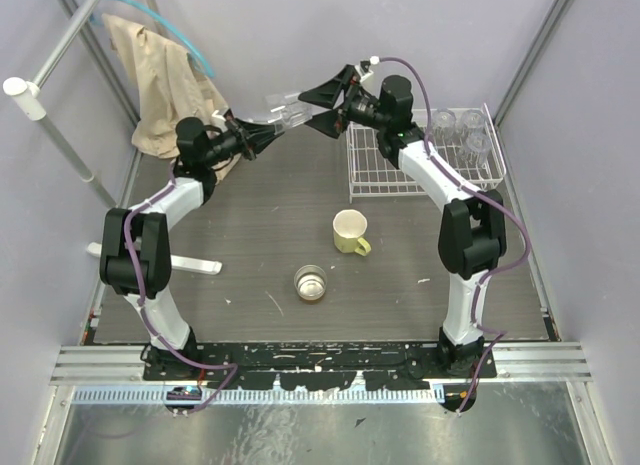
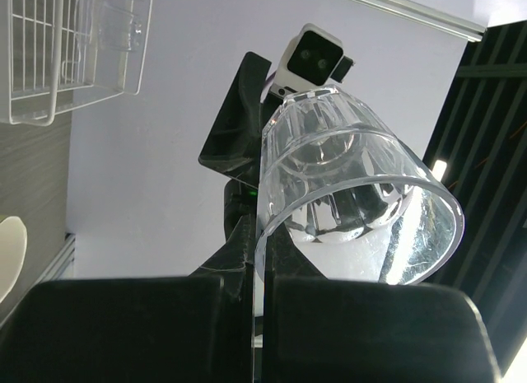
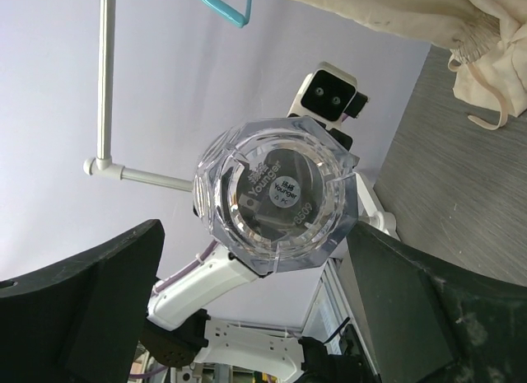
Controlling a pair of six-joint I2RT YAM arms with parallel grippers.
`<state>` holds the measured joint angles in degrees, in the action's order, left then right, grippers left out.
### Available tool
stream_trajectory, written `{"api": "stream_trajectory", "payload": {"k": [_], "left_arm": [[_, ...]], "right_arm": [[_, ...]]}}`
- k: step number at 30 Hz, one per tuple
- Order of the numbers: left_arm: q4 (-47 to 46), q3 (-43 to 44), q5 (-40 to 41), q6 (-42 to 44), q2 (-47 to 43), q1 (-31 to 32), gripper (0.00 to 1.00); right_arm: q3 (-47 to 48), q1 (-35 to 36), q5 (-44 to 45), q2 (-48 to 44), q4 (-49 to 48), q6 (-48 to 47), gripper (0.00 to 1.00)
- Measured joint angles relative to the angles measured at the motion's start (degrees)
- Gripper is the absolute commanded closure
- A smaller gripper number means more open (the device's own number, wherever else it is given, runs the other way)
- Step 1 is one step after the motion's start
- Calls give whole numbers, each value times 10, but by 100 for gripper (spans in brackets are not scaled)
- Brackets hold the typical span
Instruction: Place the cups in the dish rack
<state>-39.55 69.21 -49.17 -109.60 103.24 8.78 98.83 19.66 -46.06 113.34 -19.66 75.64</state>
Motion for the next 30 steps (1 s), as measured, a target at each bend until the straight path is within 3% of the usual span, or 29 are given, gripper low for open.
{"api": "stream_trajectory", "payload": {"k": [18, 23, 26, 30], "left_arm": [[0, -1, 2, 0, 0, 18, 100], [-3, -2, 3, 0, 0, 19, 100], [-5, -2, 4, -2, 0, 19, 98], [-7, -2, 5, -2, 0, 19, 82]], "right_arm": [[2, 0, 15, 10, -7, 13, 13], [2, 0, 15, 10, -9, 13, 29], [2, 0, 15, 10, -10, 12, 45], [-2, 0, 16, 10, -17, 12, 63]]}}
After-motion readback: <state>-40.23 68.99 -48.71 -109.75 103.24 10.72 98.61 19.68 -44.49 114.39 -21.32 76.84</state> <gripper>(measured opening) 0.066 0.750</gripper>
